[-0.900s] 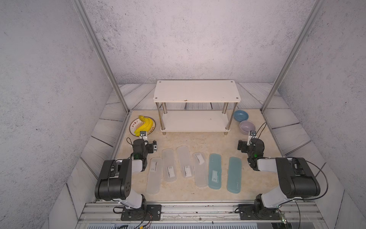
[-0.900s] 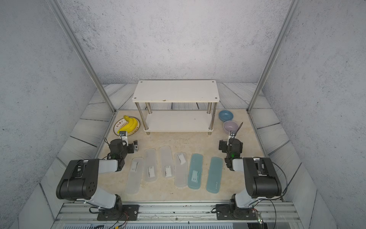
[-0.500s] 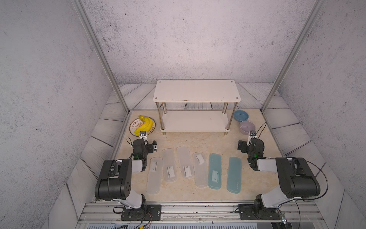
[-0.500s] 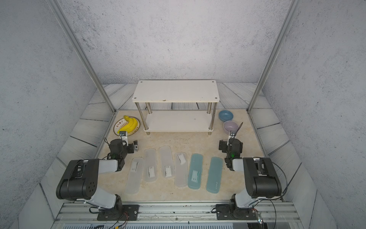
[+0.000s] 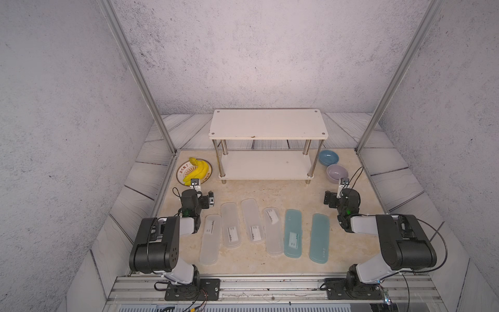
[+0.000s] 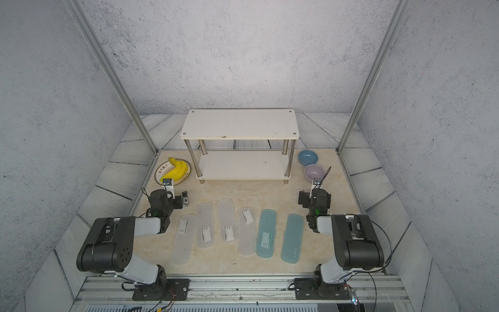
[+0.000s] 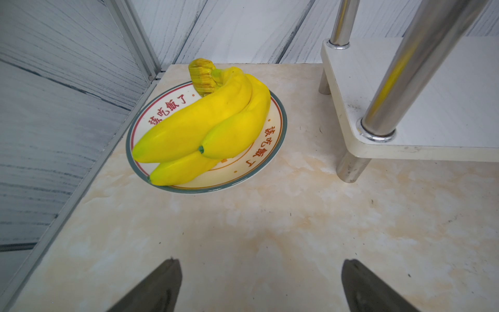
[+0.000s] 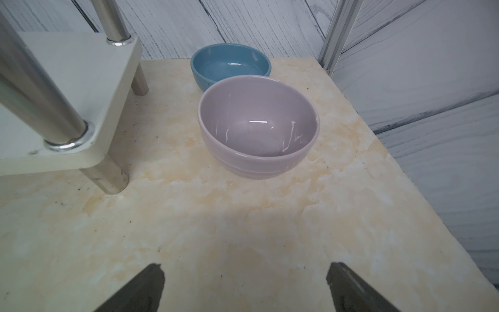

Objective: Place the pencil cases on the shelf according to color
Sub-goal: Pick up the pencil case from the center of the board.

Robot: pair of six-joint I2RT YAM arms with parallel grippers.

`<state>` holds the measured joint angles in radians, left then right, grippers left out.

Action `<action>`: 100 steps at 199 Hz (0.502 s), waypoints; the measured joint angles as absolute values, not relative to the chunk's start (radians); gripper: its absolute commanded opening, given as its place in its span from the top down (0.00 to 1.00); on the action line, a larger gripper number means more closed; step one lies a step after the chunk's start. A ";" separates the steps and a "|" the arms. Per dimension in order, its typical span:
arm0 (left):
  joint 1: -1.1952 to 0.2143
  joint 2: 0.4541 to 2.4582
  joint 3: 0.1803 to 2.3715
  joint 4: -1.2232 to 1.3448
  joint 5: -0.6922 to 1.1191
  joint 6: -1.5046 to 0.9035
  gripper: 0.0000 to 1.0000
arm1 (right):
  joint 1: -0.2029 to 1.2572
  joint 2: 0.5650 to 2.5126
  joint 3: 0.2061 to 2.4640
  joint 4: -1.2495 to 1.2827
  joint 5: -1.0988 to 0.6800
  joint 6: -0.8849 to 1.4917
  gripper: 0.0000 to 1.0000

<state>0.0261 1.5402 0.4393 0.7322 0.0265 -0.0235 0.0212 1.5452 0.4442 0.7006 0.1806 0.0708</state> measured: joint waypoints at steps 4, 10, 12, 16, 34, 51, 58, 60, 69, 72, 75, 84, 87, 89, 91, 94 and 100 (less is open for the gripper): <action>0.026 1.536 0.441 0.725 0.024 -0.024 0.01 | 0.021 1.545 0.444 0.701 0.181 0.071 0.00; 0.026 1.522 0.447 0.697 0.019 -0.026 0.01 | 0.021 1.545 0.444 0.701 0.181 0.070 0.00; 0.026 1.516 0.451 0.683 0.015 -0.025 0.01 | 0.021 1.545 0.445 0.701 0.181 0.070 0.00; 0.026 1.500 0.460 0.649 0.008 -0.028 0.01 | 0.021 1.543 0.447 0.693 0.181 0.070 0.00; 0.026 1.403 0.550 0.466 -0.062 -0.075 0.01 | 0.021 1.506 0.513 0.546 0.194 0.084 0.00; 0.026 1.317 0.667 0.320 -0.131 -0.143 0.01 | 0.022 1.462 0.676 0.298 0.243 0.146 0.00; 0.026 1.285 0.710 0.270 -0.153 -0.174 0.01 | 0.022 1.448 0.751 0.206 0.259 0.176 0.00; 0.026 1.279 0.717 0.261 -0.157 -0.180 0.01 | 0.022 1.444 0.773 0.182 0.265 0.186 0.00; 0.026 1.237 0.759 0.205 -0.182 -0.229 0.01 | 0.022 1.424 0.846 0.090 0.274 0.224 0.00; 0.026 1.226 0.767 0.189 -0.189 -0.243 0.01 | 0.022 1.415 0.865 0.060 0.276 0.237 0.00; 0.026 1.213 0.775 0.173 -0.194 -0.258 0.01 | 0.022 1.405 0.880 0.032 0.276 0.253 0.00; 0.026 1.177 0.791 0.119 -0.199 -0.300 0.01 | 0.022 1.369 0.906 -0.054 0.271 0.296 0.01; 0.026 1.163 0.793 0.100 -0.196 -0.313 0.01 | 0.022 1.359 0.908 -0.075 0.265 0.306 0.02; 0.026 1.158 0.794 0.091 -0.193 -0.318 0.01 | 0.022 1.345 0.908 -0.101 0.259 0.320 0.02; 0.026 1.151 0.794 0.080 -0.192 -0.326 0.01 | 0.022 1.340 0.908 -0.113 0.255 0.327 0.04; 0.026 1.139 0.794 0.065 -0.186 -0.336 0.02 | 0.022 1.328 0.907 -0.141 0.246 0.340 0.05; 0.026 1.118 0.794 0.032 -0.171 -0.355 0.01 | 0.022 1.301 0.901 -0.200 0.212 0.371 0.08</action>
